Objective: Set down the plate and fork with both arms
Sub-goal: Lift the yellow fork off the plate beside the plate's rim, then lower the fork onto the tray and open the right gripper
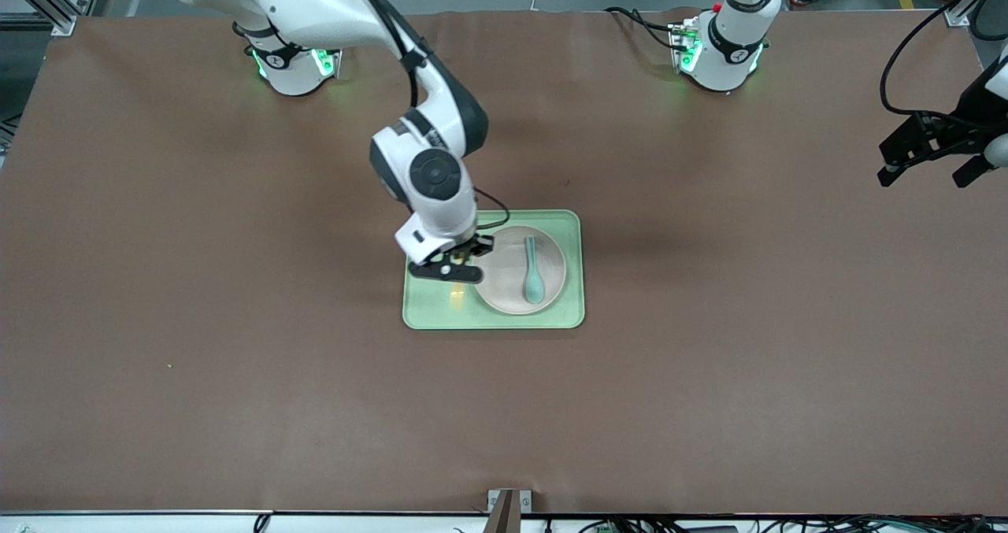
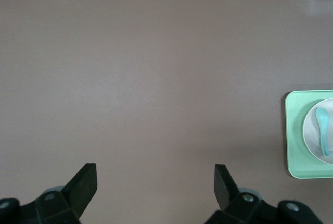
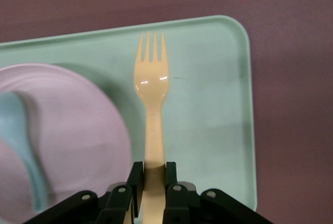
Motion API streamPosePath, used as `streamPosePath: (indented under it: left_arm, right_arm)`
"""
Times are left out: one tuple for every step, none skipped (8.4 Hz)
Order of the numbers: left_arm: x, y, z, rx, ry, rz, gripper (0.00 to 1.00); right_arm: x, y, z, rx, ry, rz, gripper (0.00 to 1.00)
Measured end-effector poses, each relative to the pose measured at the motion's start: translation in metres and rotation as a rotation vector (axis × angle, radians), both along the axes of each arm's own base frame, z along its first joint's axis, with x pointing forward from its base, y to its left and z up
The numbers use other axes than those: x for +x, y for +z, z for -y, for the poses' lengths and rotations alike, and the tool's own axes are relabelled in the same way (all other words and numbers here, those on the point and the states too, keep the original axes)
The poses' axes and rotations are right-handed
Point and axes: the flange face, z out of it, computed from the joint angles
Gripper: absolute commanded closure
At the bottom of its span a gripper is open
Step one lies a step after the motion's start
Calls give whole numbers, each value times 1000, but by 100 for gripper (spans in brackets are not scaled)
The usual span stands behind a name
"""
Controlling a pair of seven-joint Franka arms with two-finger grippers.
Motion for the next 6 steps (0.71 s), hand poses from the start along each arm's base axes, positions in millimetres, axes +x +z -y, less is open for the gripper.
streamPosePath:
  left_arm:
    - [4, 1, 1, 1, -1, 1, 1]
    - [7, 1, 2, 1, -2, 0, 1]
    - [8, 0, 2, 2, -2, -8, 1]
    - [8, 0, 2, 3, -2, -18, 1]
    - [7, 1, 3, -6, -1, -24, 1]
    - [6, 1, 4, -22, 1, -35, 1]
  right_arm:
    - [-3, -20, 12, 4, -8, 10, 99]
    - [-9, -32, 15, 7, -7, 15, 87]
    - [-14, -38, 13, 9, -1, 14, 46]
    - [-17, -43, 11, 8, 4, 10, 26]
    - [-19, -47, 11, 4, 6, 4, 11]
    - [-21, -50, 11, -1, 7, -3, 8]
